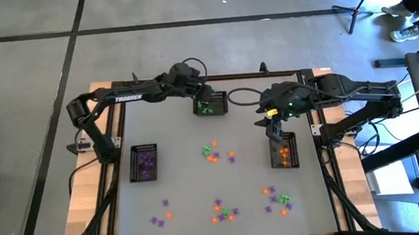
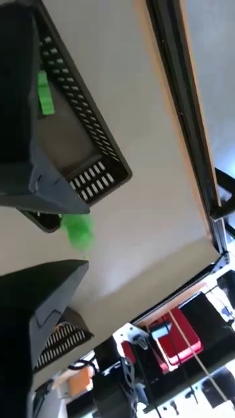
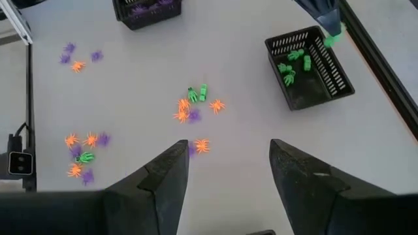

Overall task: Sort Halloween decoration
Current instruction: Put the green skeleton toy into the top bin, then put the orange spider toy into the right bin

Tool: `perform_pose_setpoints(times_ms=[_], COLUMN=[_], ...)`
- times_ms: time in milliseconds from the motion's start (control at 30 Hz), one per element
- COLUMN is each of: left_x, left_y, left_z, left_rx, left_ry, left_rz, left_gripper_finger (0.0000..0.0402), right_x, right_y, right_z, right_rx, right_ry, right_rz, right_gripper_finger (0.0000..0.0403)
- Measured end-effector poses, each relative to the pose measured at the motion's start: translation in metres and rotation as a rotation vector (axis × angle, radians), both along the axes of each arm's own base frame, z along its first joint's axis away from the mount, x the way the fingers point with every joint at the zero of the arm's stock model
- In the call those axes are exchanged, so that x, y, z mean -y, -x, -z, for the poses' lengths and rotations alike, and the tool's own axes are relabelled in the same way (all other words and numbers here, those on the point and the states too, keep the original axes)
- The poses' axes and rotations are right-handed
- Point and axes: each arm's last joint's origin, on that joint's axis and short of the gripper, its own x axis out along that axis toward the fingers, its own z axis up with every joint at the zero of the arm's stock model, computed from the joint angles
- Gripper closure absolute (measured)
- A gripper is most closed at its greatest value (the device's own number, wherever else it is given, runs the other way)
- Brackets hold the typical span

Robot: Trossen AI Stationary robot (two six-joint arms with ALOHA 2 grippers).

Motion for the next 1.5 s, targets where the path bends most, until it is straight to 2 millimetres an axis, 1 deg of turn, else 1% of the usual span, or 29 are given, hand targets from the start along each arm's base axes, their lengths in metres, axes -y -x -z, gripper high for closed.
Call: perform_pose_setpoints(times_ms=[167, 267, 367, 433, 500, 600, 667, 733, 800, 867, 967, 1067, 1167, 1333, 1400, 1500], left_x=[0.000, -0.001, 0.002, 0.011, 0.025, 0.048, 0.066, 0.084, 0.100, 0.114, 0.130, 0.139, 0.145, 0.151, 0.152, 0.151], left_y=[0.002, 0.007, 0.016, 0.025, 0.035, 0.057, 0.073, 0.088, 0.100, 0.108, 0.116, 0.118, 0.117, 0.112, 0.110, 0.104], left_z=[-0.005, -0.022, -0.054, -0.082, -0.113, -0.153, -0.174, -0.191, -0.203, -0.211, -0.219, -0.218, -0.213, -0.208, -0.206, -0.203], left_rx=[0.013, 0.079, 0.182, 0.253, 0.332, 0.432, 0.485, 0.533, 0.568, 0.588, 0.610, 0.595, 0.543, 0.492, 0.479, 0.458], left_ry=[-0.022, -0.019, -0.040, -0.104, -0.173, -0.263, -0.341, -0.419, -0.489, -0.568, -0.639, -0.636, -0.607, -0.592, -0.592, -0.591], left_rz=[0.053, 0.140, 0.227, 0.289, 0.325, 0.344, 0.333, 0.329, 0.332, 0.346, 0.352, 0.359, 0.369, 0.344, 0.328, 0.304], left_gripper_finger=[0.0255, 0.0251, 0.0258, 0.0265, 0.0271, 0.0277, 0.0280, 0.0282, 0.0282, 0.0282, 0.0282, 0.0282, 0.0283, 0.0283, 0.0283, 0.0283], right_x=[0.000, 0.000, 0.000, 0.000, -0.001, -0.001, -0.001, -0.001, -0.002, -0.003, -0.005, -0.009, -0.011, -0.006, -0.005, -0.005], right_y=[-0.001, 0.000, 0.002, 0.004, 0.002, -0.008, -0.017, -0.028, -0.042, -0.057, -0.075, -0.087, -0.091, -0.089, -0.085, -0.078], right_z=[0.000, -0.001, -0.003, -0.004, -0.004, 0.000, 0.006, 0.014, 0.025, 0.041, 0.073, 0.107, 0.139, 0.187, 0.204, 0.224], right_rx=[0.006, 0.007, 0.016, 0.021, 0.029, 0.025, 0.006, -0.021, -0.057, -0.099, -0.156, -0.164, -0.145, -0.068, -0.033, -0.011], right_ry=[0.011, 0.012, 0.015, 0.006, 0.008, 0.021, 0.028, 0.032, 0.038, 0.045, 0.013, -0.059, -0.120, -0.135, -0.141, -0.160], right_rz=[-0.012, -0.014, -0.018, -0.038, -0.044, -0.037, -0.032, -0.030, -0.029, -0.044, -0.084, -0.138, -0.168, -0.077, -0.031, 0.014], right_gripper_finger=[0.0192, 0.0192, 0.0192, 0.0192, 0.0192, 0.0192, 0.0192, 0.0192, 0.0192, 0.0192, 0.0192, 0.0192, 0.0192, 0.0192, 0.0192, 0.0192])
